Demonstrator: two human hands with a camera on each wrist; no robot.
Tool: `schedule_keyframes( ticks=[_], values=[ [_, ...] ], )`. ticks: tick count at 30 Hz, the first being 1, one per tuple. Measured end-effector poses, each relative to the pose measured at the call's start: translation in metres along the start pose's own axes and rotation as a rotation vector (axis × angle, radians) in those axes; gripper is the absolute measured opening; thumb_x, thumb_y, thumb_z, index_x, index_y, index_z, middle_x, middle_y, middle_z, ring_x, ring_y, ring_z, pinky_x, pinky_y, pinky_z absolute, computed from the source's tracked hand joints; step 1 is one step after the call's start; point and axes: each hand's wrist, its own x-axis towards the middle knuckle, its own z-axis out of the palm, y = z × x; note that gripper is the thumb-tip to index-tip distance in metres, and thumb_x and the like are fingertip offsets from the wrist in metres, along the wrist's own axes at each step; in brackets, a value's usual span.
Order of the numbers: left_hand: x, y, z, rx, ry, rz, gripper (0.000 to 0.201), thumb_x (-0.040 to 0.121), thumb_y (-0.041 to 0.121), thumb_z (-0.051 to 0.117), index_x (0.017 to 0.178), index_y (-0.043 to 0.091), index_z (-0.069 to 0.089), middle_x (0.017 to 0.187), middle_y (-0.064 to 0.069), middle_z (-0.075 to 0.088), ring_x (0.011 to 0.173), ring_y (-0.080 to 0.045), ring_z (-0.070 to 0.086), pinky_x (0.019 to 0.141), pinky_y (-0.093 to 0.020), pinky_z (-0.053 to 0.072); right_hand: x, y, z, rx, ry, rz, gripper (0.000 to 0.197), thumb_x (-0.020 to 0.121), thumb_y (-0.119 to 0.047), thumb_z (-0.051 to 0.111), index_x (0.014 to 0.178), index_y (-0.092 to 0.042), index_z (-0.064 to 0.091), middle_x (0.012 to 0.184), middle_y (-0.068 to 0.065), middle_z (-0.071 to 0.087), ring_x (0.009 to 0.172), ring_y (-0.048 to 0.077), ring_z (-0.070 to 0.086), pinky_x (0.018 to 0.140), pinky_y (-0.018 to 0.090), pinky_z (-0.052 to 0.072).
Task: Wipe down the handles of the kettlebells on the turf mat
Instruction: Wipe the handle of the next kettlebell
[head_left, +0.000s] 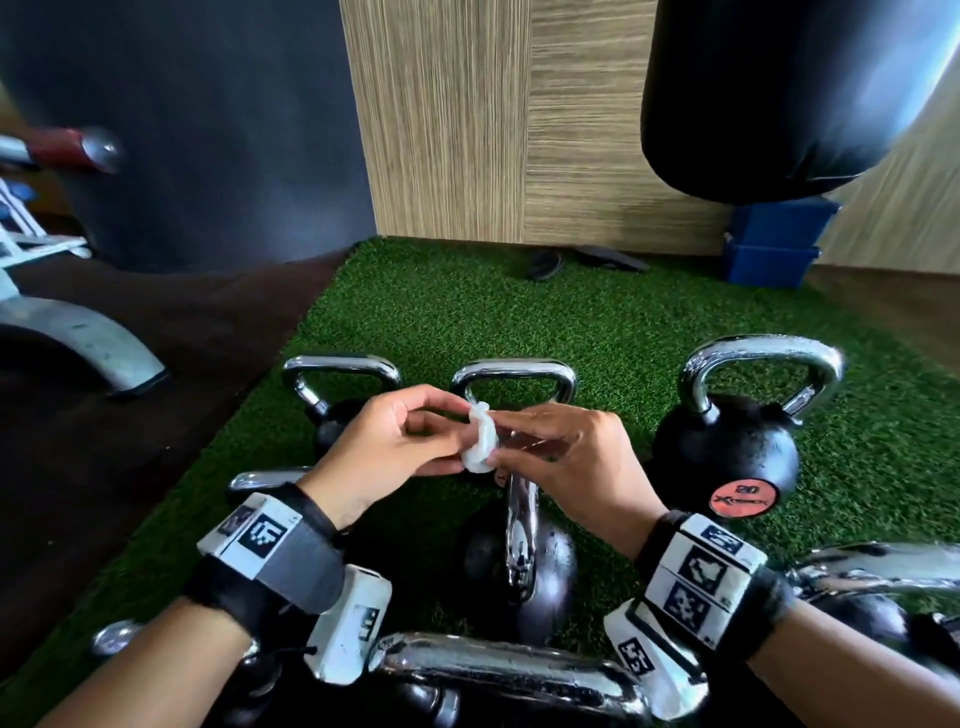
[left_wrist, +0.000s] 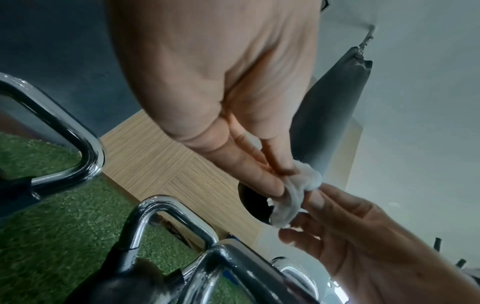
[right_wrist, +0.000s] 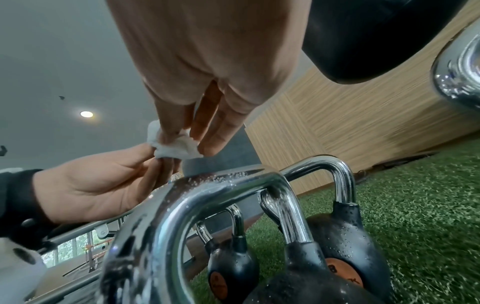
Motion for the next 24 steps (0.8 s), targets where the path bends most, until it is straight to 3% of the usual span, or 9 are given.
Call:
schedule_keyframes(
  ticks=[3, 5, 9, 11, 13, 16, 19, 22, 24],
  values=[
    [0.001, -0.003, 0.003, 0.073, 0.073, 0.006, 0.029, 0.068, 0.021, 0.081, 0.088, 0.007, 0.067, 0.075, -0.011, 0.074, 0.07, -0.014, 0.072, 0.062, -0.024, 0.061, 0.0, 0.001, 0.004, 0.024, -0.014, 0.089, 0.033, 0.074, -0.028, 0.087, 0.106, -0.023, 0.079, 0.094, -0.01, 0.077, 0.079, 0.001, 0.072, 0.074, 0.028, 0.061],
    [0.002, -0.007, 0.004, 0.091, 0.036, 0.01, 0.024, 0.072, 0.021, 0.079, 0.088, 0.008, 0.067, 0.077, -0.012, 0.075, 0.072, -0.016, 0.073, 0.063, -0.025, 0.061, 0.0, -0.001, 0.007, 0.068, -0.03, 0.159, 0.029, 0.073, -0.023, 0.088, 0.1, -0.023, 0.079, 0.088, -0.009, 0.077, 0.075, 0.003, 0.073, 0.072, 0.031, 0.062],
    [0.005, -0.018, 0.003, 0.056, -0.129, -0.009, 0.022, 0.089, 0.019, 0.069, 0.111, 0.014, 0.067, 0.099, -0.014, 0.079, 0.093, -0.024, 0.077, 0.078, -0.032, 0.063, 0.003, 0.002, -0.003, 0.019, -0.061, 0.21, 0.023, 0.071, -0.024, 0.089, 0.092, -0.021, 0.079, 0.079, -0.011, 0.076, 0.068, 0.0, 0.071, 0.066, 0.021, 0.06],
    [0.009, -0.031, -0.001, 0.222, -0.145, -0.003, 0.027, 0.096, 0.007, 0.066, 0.117, 0.022, 0.064, 0.106, -0.008, 0.079, 0.105, -0.024, 0.074, 0.089, -0.032, 0.061, 0.004, 0.007, -0.01, -0.027, -0.065, 0.253, 0.023, 0.072, -0.022, 0.088, 0.093, -0.018, 0.078, 0.081, -0.01, 0.076, 0.068, 0.001, 0.07, 0.064, 0.014, 0.057],
    [0.01, -0.051, -0.008, 0.579, -0.213, -0.031, 0.055, 0.092, -0.003, 0.068, 0.131, 0.034, 0.056, 0.126, -0.002, 0.072, 0.125, -0.02, 0.064, 0.1, -0.028, 0.053, 0.006, 0.017, -0.015, -0.031, -0.013, 0.331, 0.023, 0.076, -0.011, 0.085, 0.096, -0.009, 0.076, 0.088, -0.003, 0.075, 0.066, 0.005, 0.066, 0.06, 0.006, 0.051],
    [0.006, -0.085, -0.005, 0.98, -0.557, -0.095, 0.115, 0.076, 0.021, 0.089, 0.163, 0.023, 0.014, 0.166, 0.002, 0.028, 0.152, -0.011, 0.027, 0.125, -0.032, 0.026, 0.006, 0.041, -0.017, 0.044, 0.032, 0.508, 0.024, 0.076, -0.001, 0.082, 0.098, -0.001, 0.073, 0.092, 0.007, 0.073, 0.069, 0.008, 0.063, 0.061, 0.006, 0.051],
    [0.001, -0.115, 0.008, 1.019, -0.674, -0.036, 0.143, 0.066, 0.052, 0.091, 0.162, 0.022, -0.011, 0.171, 0.007, -0.008, 0.157, -0.005, 0.001, 0.129, -0.035, 0.013, 0.002, 0.067, -0.009, -0.005, 0.021, 0.653, 0.022, 0.074, -0.011, 0.085, 0.093, -0.013, 0.074, 0.088, 0.001, 0.075, 0.084, 0.017, 0.072, 0.078, 0.029, 0.062],
    [-0.002, -0.127, 0.017, 1.008, -0.576, 0.008, 0.144, 0.06, 0.078, 0.078, 0.16, 0.034, -0.016, 0.169, 0.02, -0.009, 0.155, -0.001, 0.0, 0.129, -0.036, 0.016, -0.003, 0.085, 0.006, -0.025, 0.038, 0.703, 0.02, 0.071, -0.012, 0.087, 0.087, -0.017, 0.076, 0.082, -0.001, 0.075, 0.082, 0.017, 0.073, 0.078, 0.033, 0.062],
    [0.0, -0.129, 0.024, 0.982, -0.534, 0.063, 0.145, 0.056, 0.081, 0.078, 0.16, 0.032, -0.009, 0.168, 0.018, 0.0, 0.155, -0.004, 0.007, 0.128, -0.039, 0.019, -0.008, 0.094, 0.018, 0.018, 0.036, 0.712, 0.02, 0.069, -0.013, 0.088, 0.079, -0.023, 0.075, 0.078, -0.003, 0.076, 0.078, 0.016, 0.074, 0.075, 0.032, 0.063]
  ],
)
